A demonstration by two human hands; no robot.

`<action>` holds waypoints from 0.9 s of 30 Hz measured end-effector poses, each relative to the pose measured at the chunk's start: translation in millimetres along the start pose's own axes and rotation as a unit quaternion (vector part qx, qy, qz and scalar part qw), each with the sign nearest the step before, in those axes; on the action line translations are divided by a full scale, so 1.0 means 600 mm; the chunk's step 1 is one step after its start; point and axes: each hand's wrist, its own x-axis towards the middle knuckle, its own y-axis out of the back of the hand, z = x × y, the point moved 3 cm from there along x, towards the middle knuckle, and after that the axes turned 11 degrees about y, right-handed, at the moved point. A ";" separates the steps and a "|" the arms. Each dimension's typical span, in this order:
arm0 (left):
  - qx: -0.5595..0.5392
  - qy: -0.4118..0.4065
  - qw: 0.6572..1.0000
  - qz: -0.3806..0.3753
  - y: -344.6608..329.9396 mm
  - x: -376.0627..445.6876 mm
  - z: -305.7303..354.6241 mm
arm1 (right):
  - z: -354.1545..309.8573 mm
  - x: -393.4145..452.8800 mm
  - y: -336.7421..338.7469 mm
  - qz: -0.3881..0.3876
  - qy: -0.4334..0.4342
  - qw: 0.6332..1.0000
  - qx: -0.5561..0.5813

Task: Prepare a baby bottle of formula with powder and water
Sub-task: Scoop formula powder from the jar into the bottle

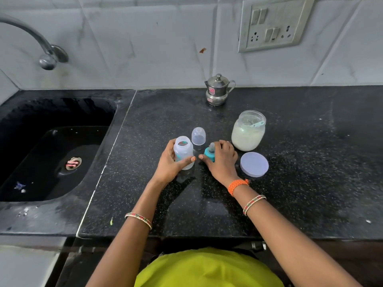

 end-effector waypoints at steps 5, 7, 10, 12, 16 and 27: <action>0.044 0.011 0.999 0.008 0.001 -0.005 0.007 | -0.016 -0.008 0.016 0.008 -0.026 0.999 0.035; 0.067 0.014 0.997 0.022 -0.001 -0.008 0.012 | -0.030 -0.011 0.035 0.040 -0.027 0.996 0.075; 0.052 -0.006 0.998 0.044 -0.006 -0.017 0.036 | -0.050 -0.014 0.073 0.092 -0.003 0.985 0.144; 0.014 -0.043 0.993 0.106 -0.011 -0.030 0.069 | -0.057 -0.008 0.111 0.130 0.019 0.972 0.193; -0.138 -0.171 0.939 0.264 -0.024 -0.056 0.171 | -0.030 0.032 0.213 0.212 0.033 0.962 0.168; -0.098 -0.012 0.993 0.067 -0.190 0.043 0.161 | 0.084 0.140 0.267 -0.116 -0.028 0.984 -0.129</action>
